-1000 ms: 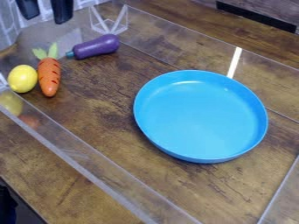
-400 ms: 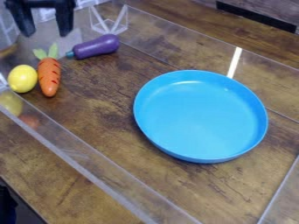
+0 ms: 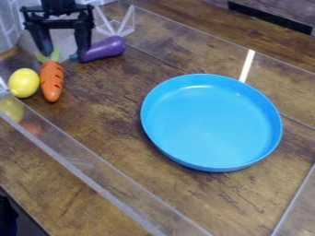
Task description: Move the carrot to the right side
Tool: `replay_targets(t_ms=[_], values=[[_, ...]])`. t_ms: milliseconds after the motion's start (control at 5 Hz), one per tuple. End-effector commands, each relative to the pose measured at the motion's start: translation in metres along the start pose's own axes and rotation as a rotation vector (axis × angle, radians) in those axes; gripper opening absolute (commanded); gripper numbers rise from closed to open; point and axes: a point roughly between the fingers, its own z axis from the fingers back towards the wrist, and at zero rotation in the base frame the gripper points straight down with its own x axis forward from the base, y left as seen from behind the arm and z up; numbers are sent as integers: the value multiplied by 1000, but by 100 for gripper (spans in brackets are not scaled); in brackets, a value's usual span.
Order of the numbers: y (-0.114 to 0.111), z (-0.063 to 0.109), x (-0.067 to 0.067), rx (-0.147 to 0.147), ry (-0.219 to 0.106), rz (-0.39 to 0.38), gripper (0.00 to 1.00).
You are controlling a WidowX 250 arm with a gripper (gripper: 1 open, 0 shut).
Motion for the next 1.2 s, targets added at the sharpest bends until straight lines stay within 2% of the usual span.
replay_targets(t_ms=[0, 200, 600, 1000], values=[[-7, 11, 5, -11, -52, -11, 100], [-3, 6, 7, -16, -52, 1, 100], [17, 1, 1, -23, -53, -51, 100], [26, -7, -2, -34, -66, -81, 100]])
